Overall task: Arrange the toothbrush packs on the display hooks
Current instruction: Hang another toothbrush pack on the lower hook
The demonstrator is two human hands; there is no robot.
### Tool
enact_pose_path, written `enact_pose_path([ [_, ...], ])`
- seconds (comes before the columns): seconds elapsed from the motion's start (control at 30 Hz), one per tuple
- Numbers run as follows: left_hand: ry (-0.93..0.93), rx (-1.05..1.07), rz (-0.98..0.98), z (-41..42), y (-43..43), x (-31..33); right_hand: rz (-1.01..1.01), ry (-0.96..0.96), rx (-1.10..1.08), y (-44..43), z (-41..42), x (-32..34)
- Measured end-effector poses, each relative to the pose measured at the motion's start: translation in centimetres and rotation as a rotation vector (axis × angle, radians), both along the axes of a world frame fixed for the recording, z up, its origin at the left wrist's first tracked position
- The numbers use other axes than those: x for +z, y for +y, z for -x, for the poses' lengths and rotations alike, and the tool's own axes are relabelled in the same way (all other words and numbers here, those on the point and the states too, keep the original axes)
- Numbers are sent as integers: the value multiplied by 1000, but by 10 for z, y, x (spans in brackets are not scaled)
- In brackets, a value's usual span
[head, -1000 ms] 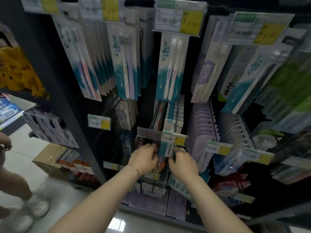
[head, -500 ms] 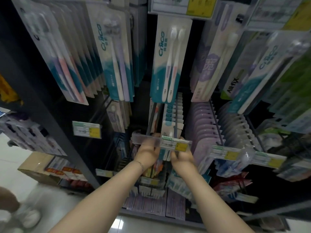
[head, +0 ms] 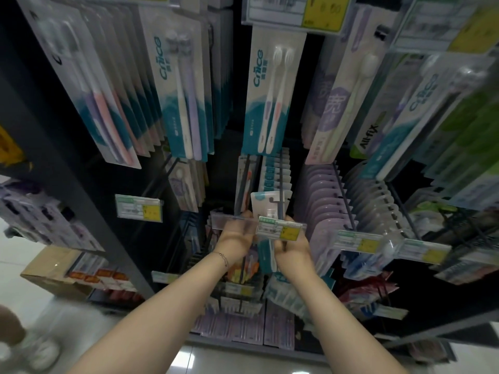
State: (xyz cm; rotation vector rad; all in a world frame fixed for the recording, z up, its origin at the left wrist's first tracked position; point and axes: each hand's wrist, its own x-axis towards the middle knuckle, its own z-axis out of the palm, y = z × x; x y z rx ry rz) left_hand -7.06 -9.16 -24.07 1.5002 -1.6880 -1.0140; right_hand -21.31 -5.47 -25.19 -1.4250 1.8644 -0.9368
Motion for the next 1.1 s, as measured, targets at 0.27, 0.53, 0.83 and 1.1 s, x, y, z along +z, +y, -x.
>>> enact_pose_path([
  [0.27, 183, 11, -111, -15, 9, -9, -90, 191, 54, 9, -10, 2],
  [0.53, 170, -55, -188, -29, 29, 3, 44, 228, 154, 27, -23, 2],
  [0.83, 77, -42, -195, -56, 61, -17, -11, 218, 319, 41, -36, -3],
  [1.1, 103, 77, -199, -95, 93, -17, 2, 264, 475, 51, -73, 1],
])
